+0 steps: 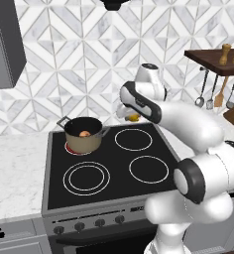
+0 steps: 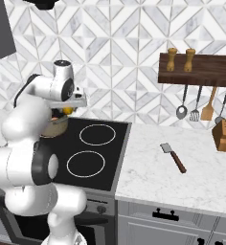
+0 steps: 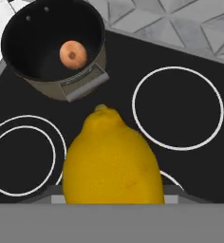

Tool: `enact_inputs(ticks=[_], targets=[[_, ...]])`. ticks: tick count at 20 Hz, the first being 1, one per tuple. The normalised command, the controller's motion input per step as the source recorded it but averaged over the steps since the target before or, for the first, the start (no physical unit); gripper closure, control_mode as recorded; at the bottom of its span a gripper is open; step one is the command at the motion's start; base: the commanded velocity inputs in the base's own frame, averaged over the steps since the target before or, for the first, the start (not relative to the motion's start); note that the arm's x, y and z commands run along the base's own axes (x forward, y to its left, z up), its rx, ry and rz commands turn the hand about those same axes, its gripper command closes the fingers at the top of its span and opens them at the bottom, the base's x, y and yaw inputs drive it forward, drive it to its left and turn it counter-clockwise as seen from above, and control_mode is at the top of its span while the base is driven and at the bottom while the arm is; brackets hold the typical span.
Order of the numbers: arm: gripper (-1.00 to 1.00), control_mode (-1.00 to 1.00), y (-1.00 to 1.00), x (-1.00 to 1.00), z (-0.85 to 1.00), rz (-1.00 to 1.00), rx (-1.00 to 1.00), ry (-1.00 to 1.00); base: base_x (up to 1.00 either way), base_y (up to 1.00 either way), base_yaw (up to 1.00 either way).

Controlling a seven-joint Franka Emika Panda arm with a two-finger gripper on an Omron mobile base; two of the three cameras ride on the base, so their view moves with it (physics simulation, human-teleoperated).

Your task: Put the onion and lemon in the pot. Retrieve the spatula and lightly stir the vegetables in the pot.

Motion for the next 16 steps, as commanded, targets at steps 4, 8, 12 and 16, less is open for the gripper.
enact_inputs(ticks=[4,8,12,16], targets=[[1.0,-1.0,1.0,0.63,-0.02,-0.04,0.0,0.07,0.0,0.0,0.0],[1.0,-1.0,1.0,0.68,-0.01,-0.05,0.0,0.01,0.0,0.0,0.0],[1.0,-1.0,0.99,0.67,-0.27,-0.08,0.0,0.0,0.0,0.0,0.0],[1.0,-1.0,0.78,0.72,-0.54,-0.14,-0.04,0.0,0.0,0.0,0.0]])
